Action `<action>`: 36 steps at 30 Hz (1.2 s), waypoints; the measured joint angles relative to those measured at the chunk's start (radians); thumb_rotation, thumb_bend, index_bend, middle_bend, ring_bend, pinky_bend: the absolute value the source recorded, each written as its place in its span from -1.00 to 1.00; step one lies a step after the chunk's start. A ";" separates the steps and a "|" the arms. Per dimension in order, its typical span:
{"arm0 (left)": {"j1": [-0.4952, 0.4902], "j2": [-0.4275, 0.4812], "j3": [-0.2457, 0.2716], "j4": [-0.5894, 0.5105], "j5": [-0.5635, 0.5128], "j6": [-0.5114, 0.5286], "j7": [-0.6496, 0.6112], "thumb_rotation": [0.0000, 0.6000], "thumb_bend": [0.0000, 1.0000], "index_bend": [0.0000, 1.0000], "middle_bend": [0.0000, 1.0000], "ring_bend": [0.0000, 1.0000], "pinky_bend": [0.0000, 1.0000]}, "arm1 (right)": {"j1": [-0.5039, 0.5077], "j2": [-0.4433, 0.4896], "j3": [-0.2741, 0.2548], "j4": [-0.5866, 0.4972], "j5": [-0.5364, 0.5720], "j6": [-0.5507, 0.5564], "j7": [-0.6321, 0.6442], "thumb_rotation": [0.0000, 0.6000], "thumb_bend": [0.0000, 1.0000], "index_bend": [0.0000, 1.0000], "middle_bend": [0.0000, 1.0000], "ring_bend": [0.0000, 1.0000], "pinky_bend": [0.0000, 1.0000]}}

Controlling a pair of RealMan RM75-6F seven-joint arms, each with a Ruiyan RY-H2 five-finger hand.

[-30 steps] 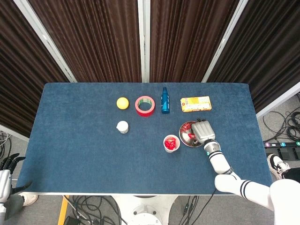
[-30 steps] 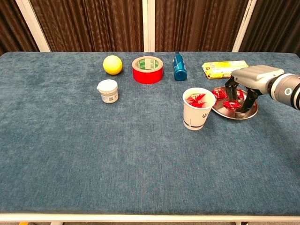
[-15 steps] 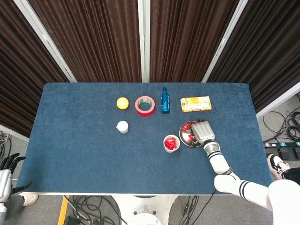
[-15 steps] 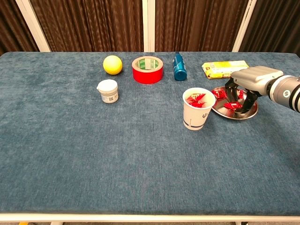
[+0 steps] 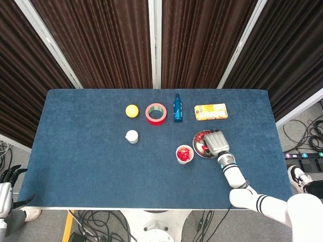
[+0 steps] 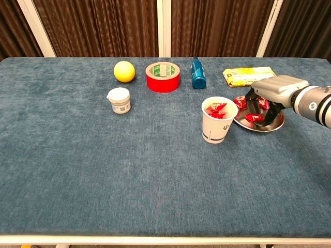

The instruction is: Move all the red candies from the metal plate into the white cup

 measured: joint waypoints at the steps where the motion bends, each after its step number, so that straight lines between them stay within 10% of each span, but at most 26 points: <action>1: 0.000 0.000 0.000 0.001 0.000 0.001 -0.001 1.00 -0.81 -0.40 -0.51 -0.66 -0.44 | 0.000 -0.001 0.001 0.000 -0.001 0.000 0.001 1.00 -0.43 0.11 0.04 -0.50 -0.45; 13: 0.005 0.004 -0.001 -0.002 0.005 0.014 -0.002 1.00 -0.81 -0.40 -0.51 -0.66 -0.44 | -0.014 0.073 0.030 -0.108 -0.059 0.056 0.048 1.00 -0.35 0.19 0.08 -0.47 -0.43; 26: 0.000 0.012 -0.002 -0.023 0.013 0.016 0.015 1.00 -0.81 -0.40 -0.51 -0.66 -0.44 | -0.034 0.333 0.067 -0.532 -0.260 0.134 0.141 1.00 -0.37 0.16 -0.02 -0.50 -0.43; 36: 0.002 0.006 0.000 -0.011 0.008 0.012 0.003 1.00 -0.81 -0.40 -0.51 -0.66 -0.44 | 0.006 0.261 0.019 -0.521 -0.261 0.096 0.049 1.00 -0.38 0.06 -0.14 -0.55 -0.44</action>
